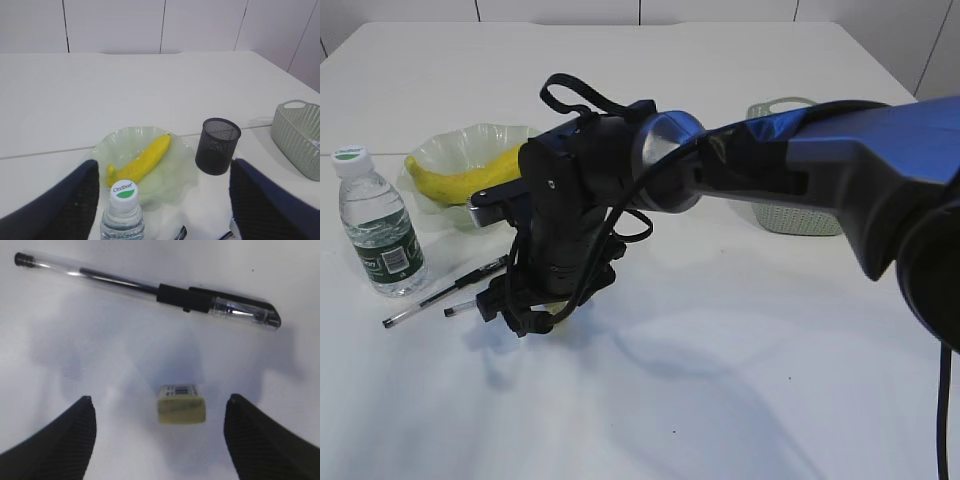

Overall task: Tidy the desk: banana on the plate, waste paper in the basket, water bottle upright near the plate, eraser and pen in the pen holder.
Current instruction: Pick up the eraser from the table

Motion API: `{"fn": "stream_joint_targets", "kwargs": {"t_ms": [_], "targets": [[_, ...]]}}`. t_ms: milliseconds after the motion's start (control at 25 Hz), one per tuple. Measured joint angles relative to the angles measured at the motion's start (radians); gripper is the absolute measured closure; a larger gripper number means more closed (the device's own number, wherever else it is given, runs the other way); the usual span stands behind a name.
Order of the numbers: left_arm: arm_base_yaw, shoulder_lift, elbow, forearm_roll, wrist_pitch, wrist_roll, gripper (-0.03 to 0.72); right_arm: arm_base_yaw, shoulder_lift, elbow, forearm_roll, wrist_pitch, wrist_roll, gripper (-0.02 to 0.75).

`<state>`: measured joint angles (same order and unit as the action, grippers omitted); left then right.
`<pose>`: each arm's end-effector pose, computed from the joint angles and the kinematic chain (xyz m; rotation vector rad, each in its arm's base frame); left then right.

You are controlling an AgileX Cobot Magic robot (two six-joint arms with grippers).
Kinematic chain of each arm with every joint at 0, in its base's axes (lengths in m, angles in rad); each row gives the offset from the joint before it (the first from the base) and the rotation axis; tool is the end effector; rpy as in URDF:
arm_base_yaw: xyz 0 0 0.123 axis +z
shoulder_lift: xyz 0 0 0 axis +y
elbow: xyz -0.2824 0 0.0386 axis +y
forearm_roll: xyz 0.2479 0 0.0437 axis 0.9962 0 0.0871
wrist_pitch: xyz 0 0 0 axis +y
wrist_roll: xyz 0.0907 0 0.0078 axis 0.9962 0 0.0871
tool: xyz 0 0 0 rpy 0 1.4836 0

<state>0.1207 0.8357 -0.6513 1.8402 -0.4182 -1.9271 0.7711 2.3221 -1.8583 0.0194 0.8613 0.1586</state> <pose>0.1759 -0.0145 0.3380 0.1261 1.7747 -0.3169 0.3518 0.3438 0.1451 -0.8431 2.7142 0.2354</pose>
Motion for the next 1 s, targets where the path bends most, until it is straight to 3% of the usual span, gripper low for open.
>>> {"fn": "stream_joint_targets", "kwargs": {"t_ms": [320, 640, 1000], "targets": [[0.000, 0.000, 0.000, 0.000, -0.010, 0.000, 0.107, 0.000, 0.015, 0.000, 0.000, 0.000, 0.000, 0.161], [0.000, 0.000, 0.000, 0.000, -0.018, 0.000, 0.107, 0.000, 0.017, 0.000, 0.000, 0.000, 0.002, 0.451], [0.000, 0.000, 0.000, 0.000, -0.020, 0.000, 0.107, 0.000, 0.017, 0.000, -0.002, 0.000, 0.002, 0.486]]}}
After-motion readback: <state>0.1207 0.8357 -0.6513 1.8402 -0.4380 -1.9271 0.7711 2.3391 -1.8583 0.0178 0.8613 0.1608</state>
